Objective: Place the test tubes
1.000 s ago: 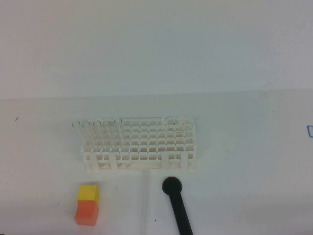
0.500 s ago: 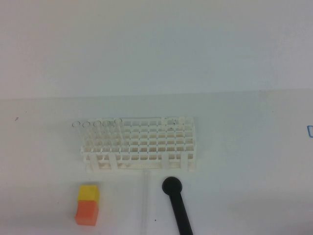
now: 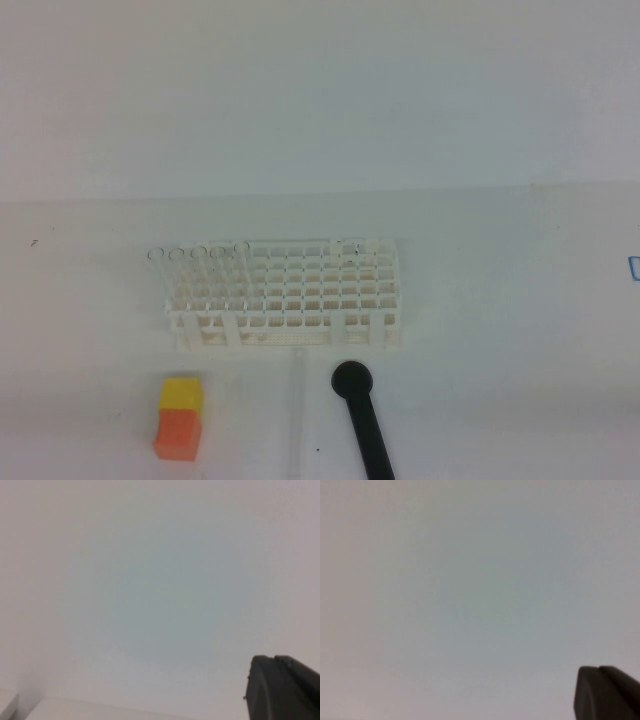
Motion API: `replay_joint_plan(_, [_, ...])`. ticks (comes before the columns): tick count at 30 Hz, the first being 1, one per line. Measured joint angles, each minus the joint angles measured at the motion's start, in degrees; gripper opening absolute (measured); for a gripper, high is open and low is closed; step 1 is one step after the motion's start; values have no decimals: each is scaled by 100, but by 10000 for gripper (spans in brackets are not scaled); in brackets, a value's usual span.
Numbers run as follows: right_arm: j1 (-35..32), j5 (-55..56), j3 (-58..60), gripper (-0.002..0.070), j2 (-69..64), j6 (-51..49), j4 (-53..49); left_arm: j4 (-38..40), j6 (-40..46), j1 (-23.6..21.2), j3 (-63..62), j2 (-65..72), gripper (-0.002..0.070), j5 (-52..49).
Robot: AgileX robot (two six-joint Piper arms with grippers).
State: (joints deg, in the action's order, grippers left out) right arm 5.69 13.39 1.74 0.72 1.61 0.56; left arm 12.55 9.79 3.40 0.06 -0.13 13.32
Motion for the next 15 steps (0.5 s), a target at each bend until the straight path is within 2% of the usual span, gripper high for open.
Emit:
replay_joint_plan(3, [0,205,0,-1,0,58,3,76,-135,0,0,0,-1,153])
replay_joint_plan(7, [0,382,0,-1,0,82,40,541,-1205,0,0,0,-1,111])
replay_joint_plan(11, [0,213,-73,-1,0,94,49,344,-1530,0,-480,17,-1,-1030])
replay_joint_plan(15, [0,-769,-776,-1,0,94,49,96,-1272,0,-1543,62,-1,-1867])
